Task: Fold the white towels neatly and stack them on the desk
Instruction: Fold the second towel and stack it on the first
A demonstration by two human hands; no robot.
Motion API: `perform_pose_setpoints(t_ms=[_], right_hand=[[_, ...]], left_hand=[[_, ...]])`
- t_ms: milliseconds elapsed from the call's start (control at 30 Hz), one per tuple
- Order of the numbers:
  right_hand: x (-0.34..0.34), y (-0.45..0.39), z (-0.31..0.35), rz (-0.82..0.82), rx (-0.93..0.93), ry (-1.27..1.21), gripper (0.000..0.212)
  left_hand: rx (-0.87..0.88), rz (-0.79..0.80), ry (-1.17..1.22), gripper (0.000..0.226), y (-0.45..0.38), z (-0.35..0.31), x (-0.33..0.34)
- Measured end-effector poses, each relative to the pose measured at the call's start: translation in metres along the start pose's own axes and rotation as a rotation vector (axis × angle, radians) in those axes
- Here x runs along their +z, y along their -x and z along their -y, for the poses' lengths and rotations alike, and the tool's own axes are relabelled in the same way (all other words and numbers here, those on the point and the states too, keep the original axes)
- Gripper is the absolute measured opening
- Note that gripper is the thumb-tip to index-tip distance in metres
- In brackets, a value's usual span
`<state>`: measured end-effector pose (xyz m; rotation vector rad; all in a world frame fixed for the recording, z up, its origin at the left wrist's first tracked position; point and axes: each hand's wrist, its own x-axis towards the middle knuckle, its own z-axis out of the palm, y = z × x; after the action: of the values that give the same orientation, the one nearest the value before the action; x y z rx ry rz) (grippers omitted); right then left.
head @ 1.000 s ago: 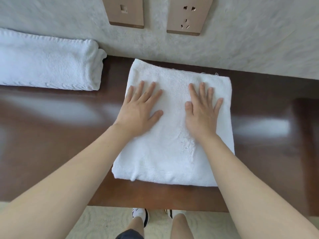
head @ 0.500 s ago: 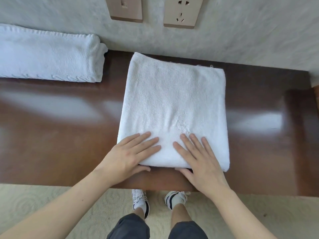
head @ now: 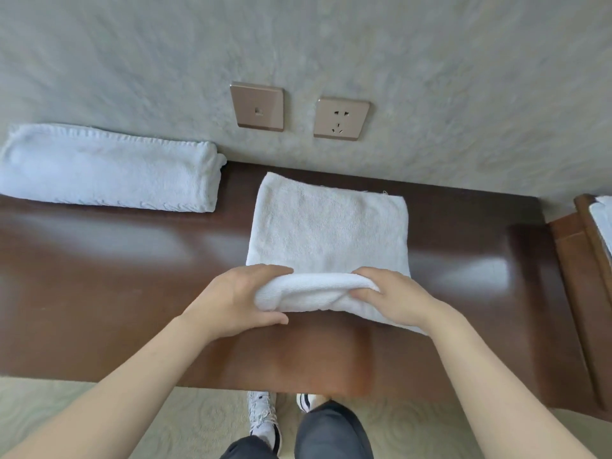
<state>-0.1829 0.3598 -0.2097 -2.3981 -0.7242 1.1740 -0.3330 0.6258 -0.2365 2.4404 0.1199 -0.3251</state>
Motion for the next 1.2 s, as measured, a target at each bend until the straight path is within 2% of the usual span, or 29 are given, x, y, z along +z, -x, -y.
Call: perform_pose_setpoints(t_ms=[100, 167, 233, 300, 367, 467, 533, 667, 733, 800, 1000, 1100, 1133, 1200], right_hand=[[-0.03, -0.019, 0.002, 0.08, 0.027, -0.08, 0.01], [-0.052, -0.033, 0.006, 0.11, 0.027, -0.04, 0.016], [-0.074, -0.046, 0.011, 0.063, 0.036, -0.014, 0.027], [-0.091, -0.061, 0.01, -0.026, 0.012, 0.013, 0.023], [-0.102, -0.071, 0.007, -0.072, 0.016, 0.107, 0.032], [-0.111, -0.082, -0.005, -0.051, 0.083, 0.296, 0.057], [-0.119, -0.093, -0.013, -0.067, 0.106, 0.325, 0.057], [-0.136, -0.125, -0.022, -0.095, 0.068, 0.266, 0.052], [-0.139, -0.14, -0.022, -0.138, 0.033, 0.308, 0.046], [-0.136, -0.155, -0.025, -0.191, 0.006, 0.337, 0.048], [-0.101, -0.17, -0.046, -0.387, -0.024, 0.404, 0.057], [-0.099, -0.175, -0.047, -0.45, -0.007, 0.544, 0.072], [-0.098, -0.175, -0.045, -0.48, -0.009, 0.607, 0.072], [-0.095, -0.173, -0.036, -0.582, 0.02, 0.679, 0.058]], left_hand=[[-0.14, -0.054, 0.239, 0.049, -0.013, -0.002, -0.014], [-0.246, -0.124, 0.357, 0.036, -0.036, -0.008, -0.025], [-0.35, -0.193, 0.5, 0.03, -0.065, -0.015, -0.035], [-0.424, -0.243, 0.696, 0.026, -0.09, -0.017, -0.044], [-0.435, -0.257, 0.821, 0.026, -0.11, -0.015, -0.049], [-0.487, -0.263, 0.901, 0.035, -0.136, -0.01, -0.051], [-0.583, -0.273, 0.912, 0.044, -0.153, -0.005, -0.049], [-0.733, -0.293, 0.818, 0.068, -0.186, 0.008, -0.049], [-0.767, -0.329, 0.687, 0.058, -0.199, 0.01, -0.05], [-0.788, -0.334, 0.485, 0.05, -0.206, 0.012, -0.05], [-0.727, -0.428, 0.117, 0.05, -0.202, 0.013, -0.026], [-0.697, -0.49, -0.105, 0.051, -0.209, 0.011, -0.029], [-0.65, -0.529, -0.161, 0.05, -0.21, 0.01, -0.033], [-0.478, -0.598, -0.224, 0.045, -0.21, -0.001, -0.034]])
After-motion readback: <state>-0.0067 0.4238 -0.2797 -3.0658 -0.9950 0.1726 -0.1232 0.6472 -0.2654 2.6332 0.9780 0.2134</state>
